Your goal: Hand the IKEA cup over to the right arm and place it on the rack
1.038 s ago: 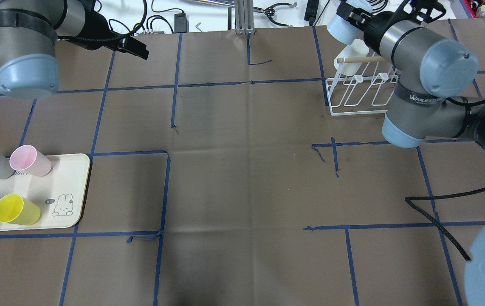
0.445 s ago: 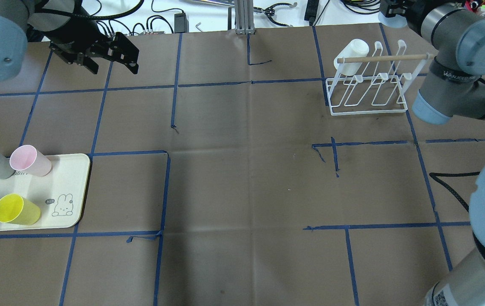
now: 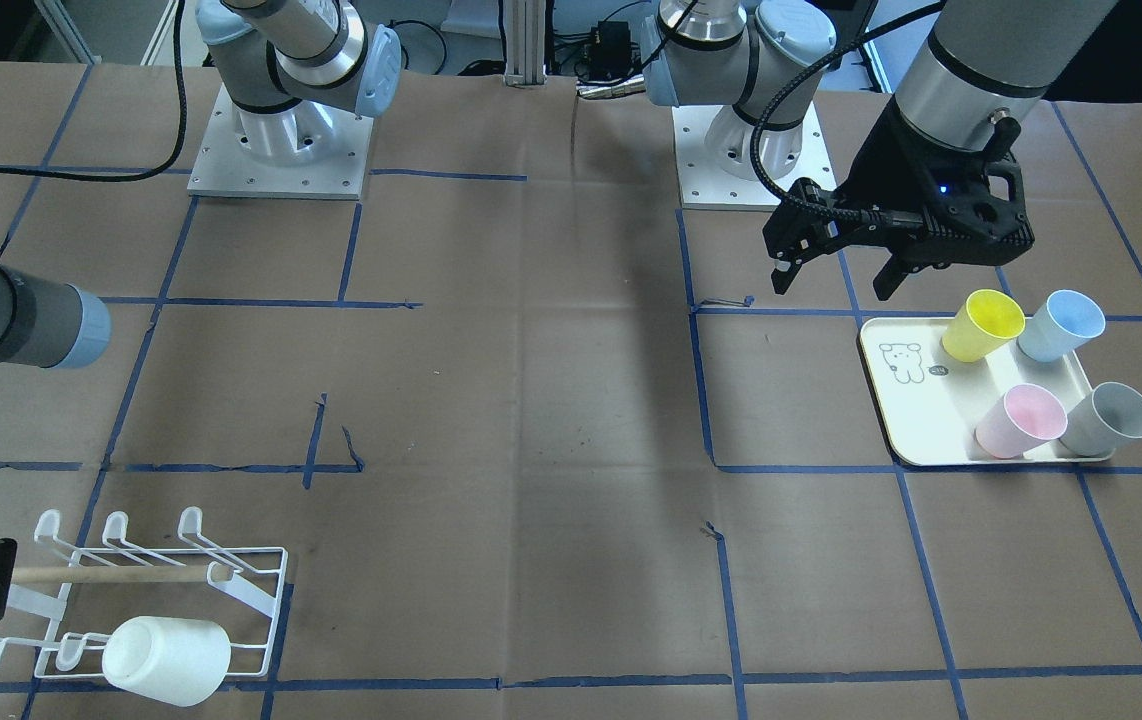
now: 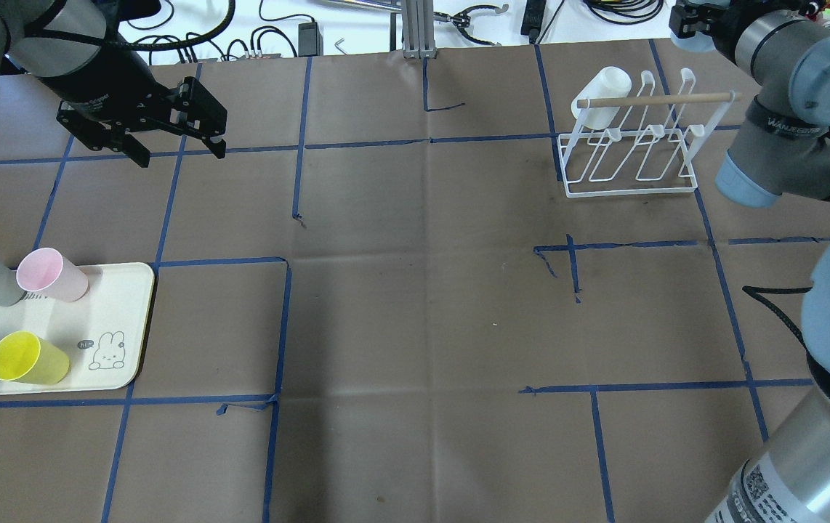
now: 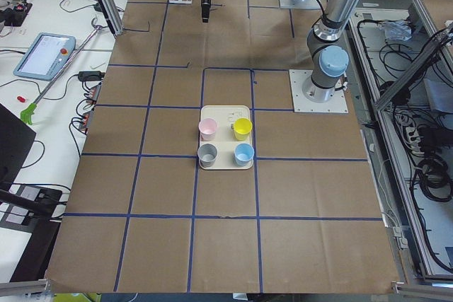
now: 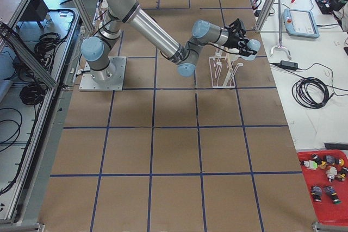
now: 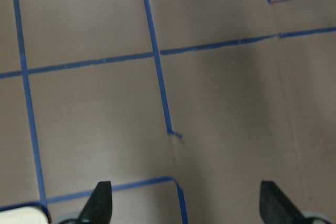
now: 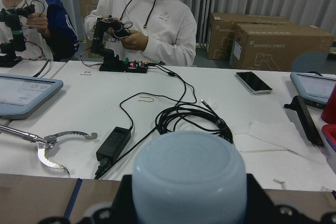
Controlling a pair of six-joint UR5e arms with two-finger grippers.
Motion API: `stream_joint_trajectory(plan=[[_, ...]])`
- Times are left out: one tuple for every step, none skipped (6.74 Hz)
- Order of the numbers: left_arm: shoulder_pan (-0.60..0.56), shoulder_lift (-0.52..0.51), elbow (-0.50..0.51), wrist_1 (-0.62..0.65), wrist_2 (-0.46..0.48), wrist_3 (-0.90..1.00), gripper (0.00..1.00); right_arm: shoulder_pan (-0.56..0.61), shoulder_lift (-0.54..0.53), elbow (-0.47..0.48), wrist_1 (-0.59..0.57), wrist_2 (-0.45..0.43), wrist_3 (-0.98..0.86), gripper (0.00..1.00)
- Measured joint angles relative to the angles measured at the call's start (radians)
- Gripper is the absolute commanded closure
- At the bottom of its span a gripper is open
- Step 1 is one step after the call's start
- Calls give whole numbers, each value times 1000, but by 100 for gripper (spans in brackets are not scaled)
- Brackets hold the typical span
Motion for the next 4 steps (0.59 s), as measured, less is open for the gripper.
stream_joint_trajectory(plan=[[-1, 4, -3, 0, 16, -18, 1, -2, 18, -5, -4, 0, -2, 81], [-3, 4, -3, 2, 32, -34, 1, -3, 44, -12, -11, 0, -2, 81], [-5, 4, -3, 3, 39, -41, 1, -3, 65, -14, -22, 1, -1, 81], [-7, 4, -3, 3, 42, -43, 1, -2, 71, -4, -35, 1, 1, 80]])
